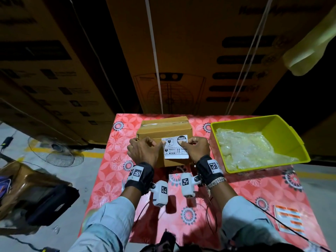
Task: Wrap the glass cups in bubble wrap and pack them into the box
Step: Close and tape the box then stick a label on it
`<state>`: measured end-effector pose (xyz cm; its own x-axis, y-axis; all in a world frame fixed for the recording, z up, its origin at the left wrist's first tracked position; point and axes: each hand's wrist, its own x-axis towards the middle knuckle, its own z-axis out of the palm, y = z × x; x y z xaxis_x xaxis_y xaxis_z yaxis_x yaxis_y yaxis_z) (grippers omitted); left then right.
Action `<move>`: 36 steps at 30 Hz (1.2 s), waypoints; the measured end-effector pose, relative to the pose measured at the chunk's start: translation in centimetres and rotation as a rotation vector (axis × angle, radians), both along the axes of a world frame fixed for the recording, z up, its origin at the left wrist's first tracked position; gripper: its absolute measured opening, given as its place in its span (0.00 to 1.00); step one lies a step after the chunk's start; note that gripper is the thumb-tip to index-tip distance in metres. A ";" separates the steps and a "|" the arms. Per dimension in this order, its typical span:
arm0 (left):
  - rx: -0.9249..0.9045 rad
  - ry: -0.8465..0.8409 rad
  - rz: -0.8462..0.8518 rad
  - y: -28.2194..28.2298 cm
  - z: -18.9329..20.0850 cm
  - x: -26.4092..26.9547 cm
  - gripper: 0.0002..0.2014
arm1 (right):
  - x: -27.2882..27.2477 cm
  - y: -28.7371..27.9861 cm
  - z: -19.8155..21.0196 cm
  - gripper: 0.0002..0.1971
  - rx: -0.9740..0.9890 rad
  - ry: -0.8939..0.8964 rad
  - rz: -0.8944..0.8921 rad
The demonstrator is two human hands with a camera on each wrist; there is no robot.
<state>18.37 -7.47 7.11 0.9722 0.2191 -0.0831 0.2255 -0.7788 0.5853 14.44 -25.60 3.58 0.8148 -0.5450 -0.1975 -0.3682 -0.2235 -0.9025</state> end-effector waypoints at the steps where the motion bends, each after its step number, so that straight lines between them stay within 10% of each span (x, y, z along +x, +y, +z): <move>1: 0.010 -0.002 0.008 0.0 0.0 0.2 0.21 | 0.2 0.0 0.0 0.16 -0.015 0.008 0.004; 8: -0.016 -0.049 0.042 -0.3 -0.2 0.3 0.26 | 0.8 0.4 0.2 0.18 -0.280 0.016 0.019; 16: -0.018 -0.226 -0.029 -0.1 -0.2 1.0 0.57 | 1.0 0.5 0.2 0.19 -0.533 0.044 0.126; 27: -0.067 -0.158 -0.072 -0.7 -1.0 1.8 0.43 | 1.6 -0.3 1.6 0.35 -0.459 -0.039 0.057; 36: -0.202 -0.184 -0.120 0.5 -2.0 3.2 0.28 | 2.0 -2.7 -0.5 0.17 -0.189 -0.209 0.092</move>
